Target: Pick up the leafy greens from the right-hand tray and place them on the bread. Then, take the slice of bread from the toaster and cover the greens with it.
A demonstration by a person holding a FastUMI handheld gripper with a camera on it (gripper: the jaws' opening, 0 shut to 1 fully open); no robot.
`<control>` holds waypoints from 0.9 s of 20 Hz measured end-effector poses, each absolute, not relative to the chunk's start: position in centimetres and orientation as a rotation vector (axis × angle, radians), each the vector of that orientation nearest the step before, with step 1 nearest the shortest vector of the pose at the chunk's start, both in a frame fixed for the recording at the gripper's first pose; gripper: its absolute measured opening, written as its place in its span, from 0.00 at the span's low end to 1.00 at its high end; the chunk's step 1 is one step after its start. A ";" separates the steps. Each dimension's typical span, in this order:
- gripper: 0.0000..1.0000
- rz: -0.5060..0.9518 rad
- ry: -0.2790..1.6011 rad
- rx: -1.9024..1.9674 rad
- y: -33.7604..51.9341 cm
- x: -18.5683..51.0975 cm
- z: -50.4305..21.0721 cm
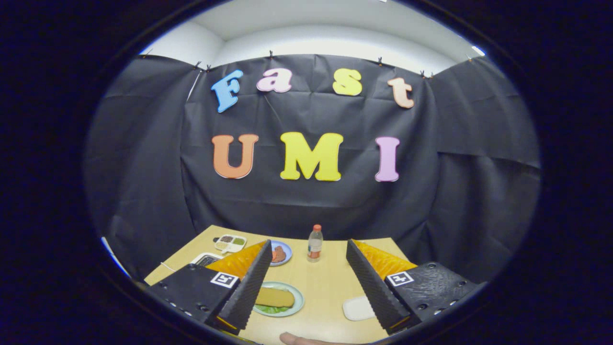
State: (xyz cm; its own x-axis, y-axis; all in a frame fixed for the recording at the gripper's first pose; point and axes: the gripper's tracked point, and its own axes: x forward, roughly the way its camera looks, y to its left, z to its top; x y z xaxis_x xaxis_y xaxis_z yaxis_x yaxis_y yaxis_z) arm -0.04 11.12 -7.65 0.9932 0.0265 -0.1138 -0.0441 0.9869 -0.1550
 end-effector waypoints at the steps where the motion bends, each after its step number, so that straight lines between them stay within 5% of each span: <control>1: 0.96 0.026 0.086 -0.158 11.3 -1.0 -7.0; 18: 0.95 0.010 -0.099 -0.153 9.7 -8.2 -3.6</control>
